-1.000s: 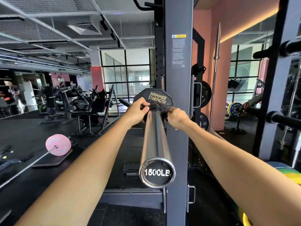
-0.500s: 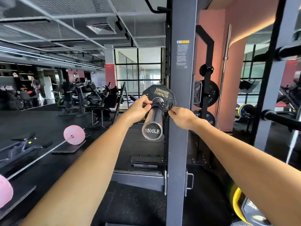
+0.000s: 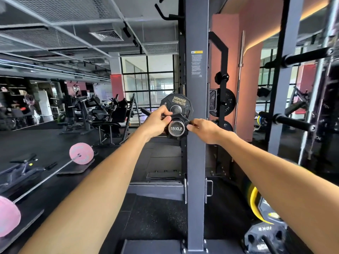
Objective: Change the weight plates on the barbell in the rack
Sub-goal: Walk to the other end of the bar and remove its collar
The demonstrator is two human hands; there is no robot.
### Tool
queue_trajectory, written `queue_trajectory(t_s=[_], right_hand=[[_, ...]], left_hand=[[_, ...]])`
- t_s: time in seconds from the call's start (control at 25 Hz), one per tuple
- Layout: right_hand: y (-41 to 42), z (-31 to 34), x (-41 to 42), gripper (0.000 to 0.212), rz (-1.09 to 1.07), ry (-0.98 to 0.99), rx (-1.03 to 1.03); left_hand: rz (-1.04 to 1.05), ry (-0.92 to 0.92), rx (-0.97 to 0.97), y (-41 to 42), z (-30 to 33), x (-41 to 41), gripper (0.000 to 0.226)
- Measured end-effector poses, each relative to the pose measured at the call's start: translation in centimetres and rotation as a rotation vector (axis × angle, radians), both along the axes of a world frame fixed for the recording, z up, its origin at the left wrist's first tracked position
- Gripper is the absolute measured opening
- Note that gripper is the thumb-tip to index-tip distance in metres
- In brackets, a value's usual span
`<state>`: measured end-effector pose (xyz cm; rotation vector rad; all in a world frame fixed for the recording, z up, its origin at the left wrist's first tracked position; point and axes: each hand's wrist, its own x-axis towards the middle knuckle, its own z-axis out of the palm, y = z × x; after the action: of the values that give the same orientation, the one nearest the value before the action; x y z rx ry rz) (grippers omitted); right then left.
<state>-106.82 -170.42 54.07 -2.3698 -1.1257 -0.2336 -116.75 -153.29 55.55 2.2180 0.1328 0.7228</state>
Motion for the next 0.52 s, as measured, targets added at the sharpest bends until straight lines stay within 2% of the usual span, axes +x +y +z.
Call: queue_trajectory(t_s=[0.16,0.36,0.52], right_hand=[[-2.6,0.2,-5.1,0.028,0.021,0.038,0.039],[-3.7,0.2,-11.7,0.04,0.039,0.022,0.054],[-1.5,0.2,-16.9,0.032,0.088,0.029,0.077]], left_hand=[[-0.011,-0.013,0.006,-2.3,-0.2,-5.1,0.019],[-0.003,-0.038,0.056,-3.2,0.2,-11.5,0.013],[0.025,0.0,0.06,-0.9,0.6,-16.8,0.008]])
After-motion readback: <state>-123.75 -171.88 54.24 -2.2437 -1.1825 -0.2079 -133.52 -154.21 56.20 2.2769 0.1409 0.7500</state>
